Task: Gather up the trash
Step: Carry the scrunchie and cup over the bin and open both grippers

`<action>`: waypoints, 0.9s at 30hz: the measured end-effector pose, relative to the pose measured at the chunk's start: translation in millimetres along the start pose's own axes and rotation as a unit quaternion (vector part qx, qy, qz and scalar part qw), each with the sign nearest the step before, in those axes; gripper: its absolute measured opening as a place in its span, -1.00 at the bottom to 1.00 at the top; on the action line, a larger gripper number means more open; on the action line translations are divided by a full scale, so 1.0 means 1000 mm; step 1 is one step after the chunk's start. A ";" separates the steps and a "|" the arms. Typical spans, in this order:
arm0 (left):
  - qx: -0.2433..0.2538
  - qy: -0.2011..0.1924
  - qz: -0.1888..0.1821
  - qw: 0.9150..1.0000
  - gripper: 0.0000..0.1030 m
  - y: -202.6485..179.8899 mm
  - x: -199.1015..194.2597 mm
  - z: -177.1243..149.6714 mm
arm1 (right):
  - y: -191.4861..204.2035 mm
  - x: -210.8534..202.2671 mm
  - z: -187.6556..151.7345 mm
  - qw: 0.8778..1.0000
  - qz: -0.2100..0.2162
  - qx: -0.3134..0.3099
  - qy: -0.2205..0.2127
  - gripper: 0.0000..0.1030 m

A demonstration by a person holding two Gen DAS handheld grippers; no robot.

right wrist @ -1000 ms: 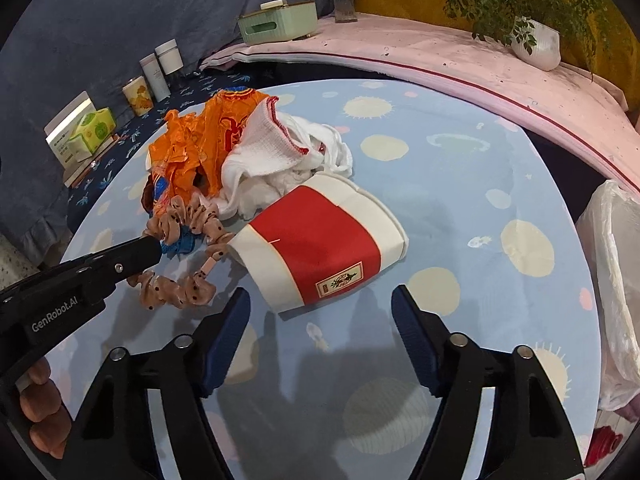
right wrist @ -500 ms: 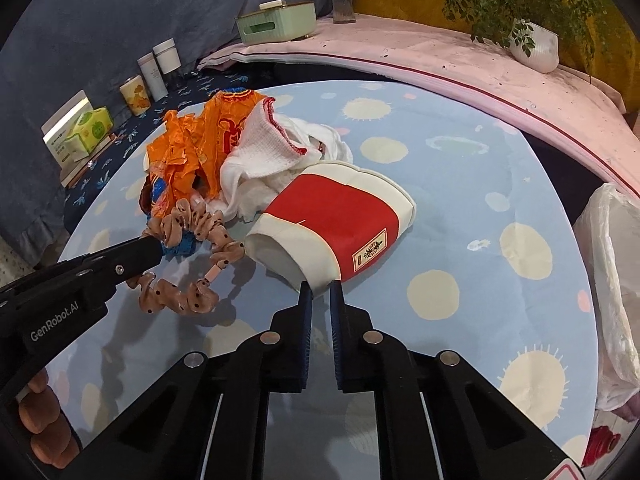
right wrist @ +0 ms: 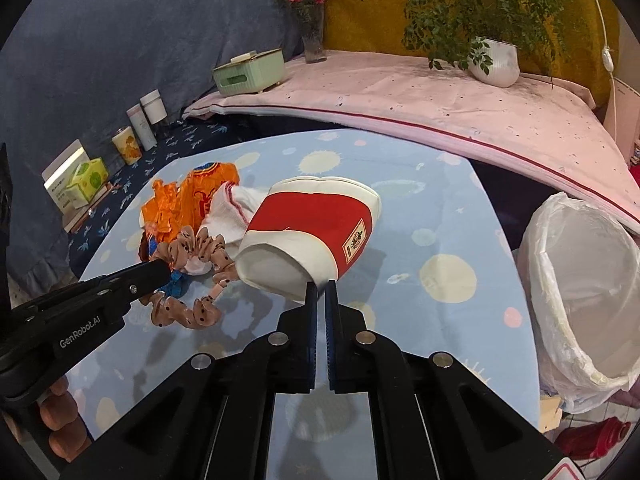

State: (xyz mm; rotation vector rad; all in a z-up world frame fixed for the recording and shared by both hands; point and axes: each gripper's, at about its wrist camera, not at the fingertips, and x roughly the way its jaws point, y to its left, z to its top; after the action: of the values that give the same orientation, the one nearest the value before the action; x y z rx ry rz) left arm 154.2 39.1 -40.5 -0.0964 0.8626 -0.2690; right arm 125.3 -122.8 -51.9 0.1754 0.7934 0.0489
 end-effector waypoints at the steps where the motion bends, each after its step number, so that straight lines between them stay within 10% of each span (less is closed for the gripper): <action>1: 0.004 -0.002 -0.002 1.000 -0.85 -0.006 -0.001 0.002 | -0.005 -0.004 0.001 1.000 -0.003 0.003 -0.005 -0.92; 27: 0.149 -0.013 -0.128 0.980 -0.85 -0.243 0.014 0.019 | -0.212 -0.101 -0.008 0.980 -0.130 0.129 -0.077 -0.92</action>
State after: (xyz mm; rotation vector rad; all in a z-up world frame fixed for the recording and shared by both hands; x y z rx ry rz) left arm 130.4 -199.5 8.2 0.0686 0.7752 -0.6347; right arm 44.2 -341.4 -23.6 0.3165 0.6612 -0.3131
